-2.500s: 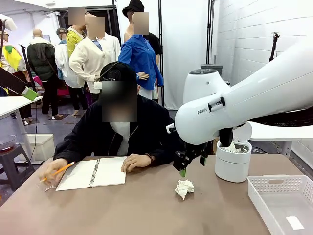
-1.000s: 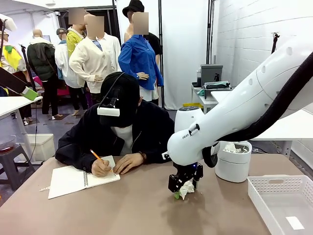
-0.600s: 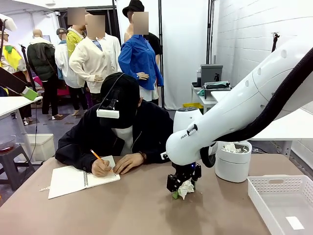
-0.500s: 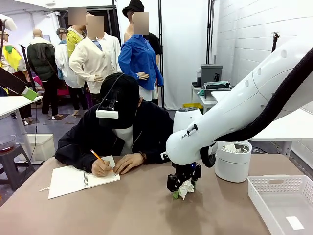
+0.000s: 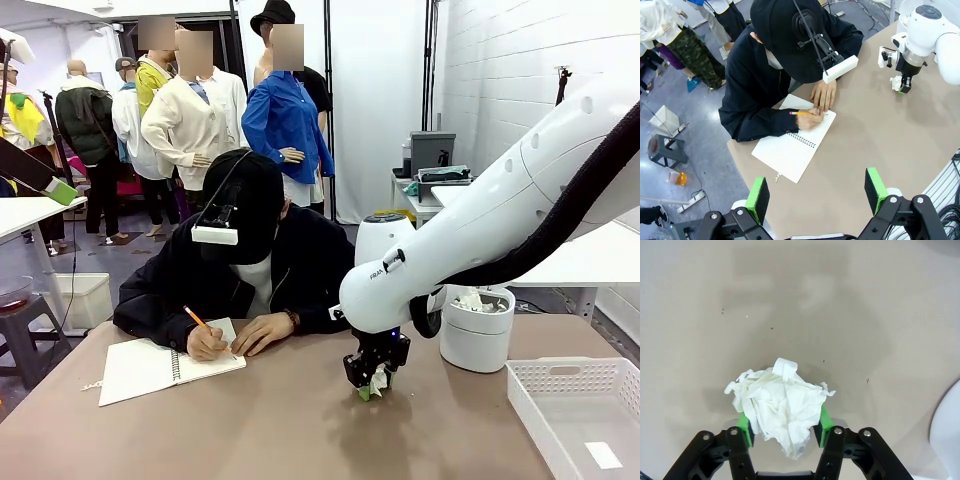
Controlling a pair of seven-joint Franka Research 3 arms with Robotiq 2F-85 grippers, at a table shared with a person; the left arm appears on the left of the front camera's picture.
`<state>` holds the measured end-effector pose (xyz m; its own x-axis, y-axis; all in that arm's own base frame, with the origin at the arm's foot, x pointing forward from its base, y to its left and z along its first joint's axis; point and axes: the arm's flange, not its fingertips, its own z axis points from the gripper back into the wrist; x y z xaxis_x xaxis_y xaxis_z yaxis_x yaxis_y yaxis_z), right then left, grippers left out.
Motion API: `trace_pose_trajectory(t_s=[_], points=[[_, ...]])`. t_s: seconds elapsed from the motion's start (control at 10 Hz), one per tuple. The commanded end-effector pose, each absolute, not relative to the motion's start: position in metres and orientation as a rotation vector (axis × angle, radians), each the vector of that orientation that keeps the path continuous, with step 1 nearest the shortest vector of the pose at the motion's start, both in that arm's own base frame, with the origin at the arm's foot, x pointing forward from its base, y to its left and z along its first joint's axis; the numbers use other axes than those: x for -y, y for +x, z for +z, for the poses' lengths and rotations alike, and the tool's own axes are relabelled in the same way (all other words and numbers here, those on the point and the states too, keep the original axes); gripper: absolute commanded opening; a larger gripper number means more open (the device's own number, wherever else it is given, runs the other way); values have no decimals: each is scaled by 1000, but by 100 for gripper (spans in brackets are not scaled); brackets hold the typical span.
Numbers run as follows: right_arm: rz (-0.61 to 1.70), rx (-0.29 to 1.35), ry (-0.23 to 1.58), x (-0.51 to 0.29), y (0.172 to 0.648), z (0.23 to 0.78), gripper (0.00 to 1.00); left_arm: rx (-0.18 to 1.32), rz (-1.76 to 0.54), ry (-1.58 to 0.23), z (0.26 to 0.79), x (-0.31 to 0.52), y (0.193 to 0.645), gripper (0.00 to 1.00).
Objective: Sort the paper based on its condition.
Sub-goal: If a person hands you a paper, place it in the Organizing basket , and if it's crumpled, put it in the Trash can.
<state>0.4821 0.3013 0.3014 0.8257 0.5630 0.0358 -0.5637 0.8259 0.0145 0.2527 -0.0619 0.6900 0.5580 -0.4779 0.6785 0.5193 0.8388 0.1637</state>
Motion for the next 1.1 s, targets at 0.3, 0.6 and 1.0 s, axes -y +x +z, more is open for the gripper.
trace_pose_trajectory(t_s=[0.3, 0.6, 1.0], points=[[550, 30, -21, -297, 482, 298, 0, 783, -586, -58, 690, 62, 252, 100], [569, 27, -76, -295, 470, 338, 0, 783, -586, -58, 690, 62, 252, 100], [590, 69, -149, -281, 456, 408, 0, 783, -586, -58, 690, 62, 252, 100]])
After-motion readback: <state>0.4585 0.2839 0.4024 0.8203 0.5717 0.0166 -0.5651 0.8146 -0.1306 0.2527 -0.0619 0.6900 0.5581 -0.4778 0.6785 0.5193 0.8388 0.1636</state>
